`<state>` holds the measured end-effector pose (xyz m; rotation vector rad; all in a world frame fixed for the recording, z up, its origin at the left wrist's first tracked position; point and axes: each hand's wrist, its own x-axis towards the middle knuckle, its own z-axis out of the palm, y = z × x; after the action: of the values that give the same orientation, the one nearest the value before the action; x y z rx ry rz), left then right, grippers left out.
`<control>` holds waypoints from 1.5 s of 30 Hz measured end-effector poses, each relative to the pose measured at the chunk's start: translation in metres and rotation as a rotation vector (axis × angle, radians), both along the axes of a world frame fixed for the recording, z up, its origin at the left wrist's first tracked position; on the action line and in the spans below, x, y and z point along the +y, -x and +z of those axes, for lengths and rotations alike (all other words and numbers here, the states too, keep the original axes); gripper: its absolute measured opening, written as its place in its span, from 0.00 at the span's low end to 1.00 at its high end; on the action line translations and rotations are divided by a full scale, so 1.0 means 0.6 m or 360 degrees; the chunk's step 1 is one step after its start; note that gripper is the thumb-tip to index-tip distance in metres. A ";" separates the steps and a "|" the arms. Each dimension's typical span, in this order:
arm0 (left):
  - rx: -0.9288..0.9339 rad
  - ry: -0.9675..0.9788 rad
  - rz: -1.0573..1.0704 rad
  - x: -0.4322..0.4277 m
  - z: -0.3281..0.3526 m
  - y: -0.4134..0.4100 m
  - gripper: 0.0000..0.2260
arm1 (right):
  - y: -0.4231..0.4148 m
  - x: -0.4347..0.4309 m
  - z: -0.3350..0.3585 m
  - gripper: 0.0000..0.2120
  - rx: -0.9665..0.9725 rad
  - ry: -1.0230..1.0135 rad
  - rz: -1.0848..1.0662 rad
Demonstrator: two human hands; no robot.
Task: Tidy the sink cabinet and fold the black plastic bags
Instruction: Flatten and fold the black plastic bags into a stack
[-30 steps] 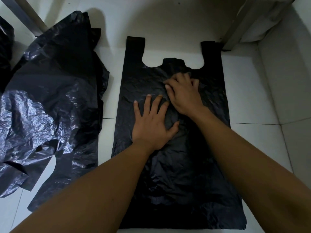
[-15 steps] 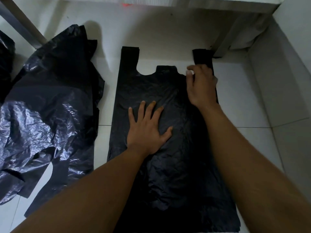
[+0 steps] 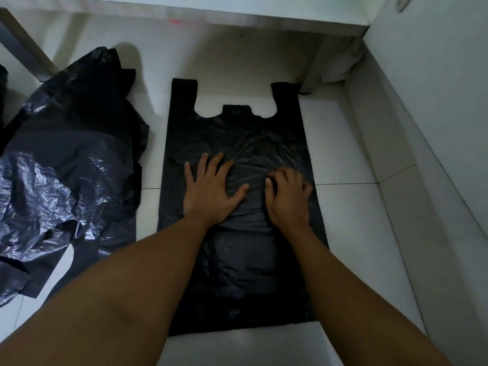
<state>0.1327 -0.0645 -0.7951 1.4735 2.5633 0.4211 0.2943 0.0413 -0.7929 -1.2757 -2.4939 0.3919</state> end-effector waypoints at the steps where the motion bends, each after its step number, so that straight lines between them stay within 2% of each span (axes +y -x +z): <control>1: -0.0074 -0.0065 0.0018 -0.002 0.002 0.003 0.34 | 0.001 0.000 0.000 0.12 -0.0003 -0.0002 0.0003; 5: -0.0508 -0.0438 0.0135 -0.010 0.011 0.011 0.34 | -0.002 -0.001 0.001 0.14 0.0024 -0.0009 -0.0007; 7: -0.0589 -0.0477 0.0142 -0.011 0.020 0.025 0.34 | -0.001 -0.001 0.004 0.16 0.0014 0.0005 -0.0016; 8: -0.0529 -0.0442 0.0114 -0.016 0.025 0.035 0.33 | -0.001 -0.001 0.004 0.17 0.0006 0.0011 -0.0018; 12: 0.0039 -0.0269 -0.0071 -0.064 0.044 0.059 0.27 | 0.000 -0.004 0.009 0.19 0.0028 0.0067 -0.0041; 14: 0.0130 -0.0092 -0.0127 -0.090 0.046 0.047 0.28 | 0.002 -0.005 0.018 0.19 0.0026 0.0127 -0.0052; 22: 0.0098 0.0139 -0.0144 -0.128 0.043 0.011 0.36 | 0.018 0.000 0.079 0.17 -0.0256 0.0357 0.0024; 25: -0.0052 0.0122 -0.0192 -0.126 0.063 0.020 0.33 | 0.030 0.010 0.095 0.13 -0.0227 0.0497 -0.0037; 27: -0.0132 0.0012 -0.0155 -0.133 0.075 0.034 0.31 | 0.041 0.003 0.104 0.15 -0.0176 0.0508 -0.0106; 30: -0.0108 -0.0309 0.0057 -0.149 0.090 0.065 0.26 | 0.082 -0.017 0.119 0.10 -0.0147 0.0342 -0.0142; 32: 0.0011 -0.0507 0.0250 -0.163 0.105 0.093 0.21 | 0.131 -0.037 0.132 0.13 -0.0124 0.0265 -0.0006; 35: 0.0218 -0.0667 0.0561 -0.196 0.129 0.144 0.16 | 0.210 -0.088 0.155 0.13 -0.0041 0.0314 0.0276; 37: 0.0287 -0.0719 0.0806 -0.225 0.144 0.179 0.14 | 0.260 -0.126 0.158 0.13 0.0000 0.0456 0.0497; 41: 0.0260 -0.0534 0.1272 -0.278 0.167 0.230 0.20 | 0.333 -0.207 0.144 0.19 -0.0062 0.0921 0.0860; 43: 0.0180 -0.0376 0.1359 -0.294 0.170 0.246 0.23 | 0.349 -0.228 0.145 0.21 -0.0097 0.1040 0.0856; 45: 0.0139 -0.0368 0.1364 -0.304 0.170 0.257 0.19 | 0.356 -0.235 0.146 0.19 -0.0096 0.1129 0.0820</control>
<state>-0.0214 -0.2470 -0.6930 0.3434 3.1904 0.7746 0.0805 -0.0998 -0.7050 -0.8021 -2.8217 1.4775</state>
